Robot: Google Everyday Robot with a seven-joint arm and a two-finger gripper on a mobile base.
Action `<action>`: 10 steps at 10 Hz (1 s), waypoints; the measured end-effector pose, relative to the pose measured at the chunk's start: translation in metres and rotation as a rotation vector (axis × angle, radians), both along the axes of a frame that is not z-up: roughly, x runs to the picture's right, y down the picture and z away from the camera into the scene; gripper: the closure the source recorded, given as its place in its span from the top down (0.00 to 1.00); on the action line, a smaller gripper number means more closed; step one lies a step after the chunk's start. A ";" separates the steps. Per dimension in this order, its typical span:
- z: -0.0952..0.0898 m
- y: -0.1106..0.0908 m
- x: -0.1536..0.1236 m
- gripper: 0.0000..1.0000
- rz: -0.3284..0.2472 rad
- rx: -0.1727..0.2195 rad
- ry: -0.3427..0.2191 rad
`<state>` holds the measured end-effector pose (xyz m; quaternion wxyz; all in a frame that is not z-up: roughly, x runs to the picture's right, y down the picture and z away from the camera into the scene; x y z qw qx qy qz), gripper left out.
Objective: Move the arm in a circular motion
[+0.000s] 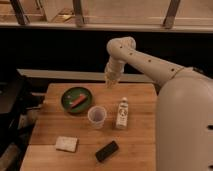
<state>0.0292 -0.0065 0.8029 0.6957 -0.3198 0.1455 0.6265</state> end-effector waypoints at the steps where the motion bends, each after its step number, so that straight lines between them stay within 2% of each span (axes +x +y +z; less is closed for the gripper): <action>1: -0.012 0.012 0.002 0.00 -0.024 -0.008 -0.007; 3: -0.029 0.030 0.020 0.00 -0.025 -0.017 0.020; 6: -0.051 0.049 0.074 0.00 0.046 -0.049 0.139; 8: -0.059 0.045 0.117 0.00 0.092 -0.044 0.239; 10: -0.054 0.024 0.150 0.00 0.124 -0.011 0.321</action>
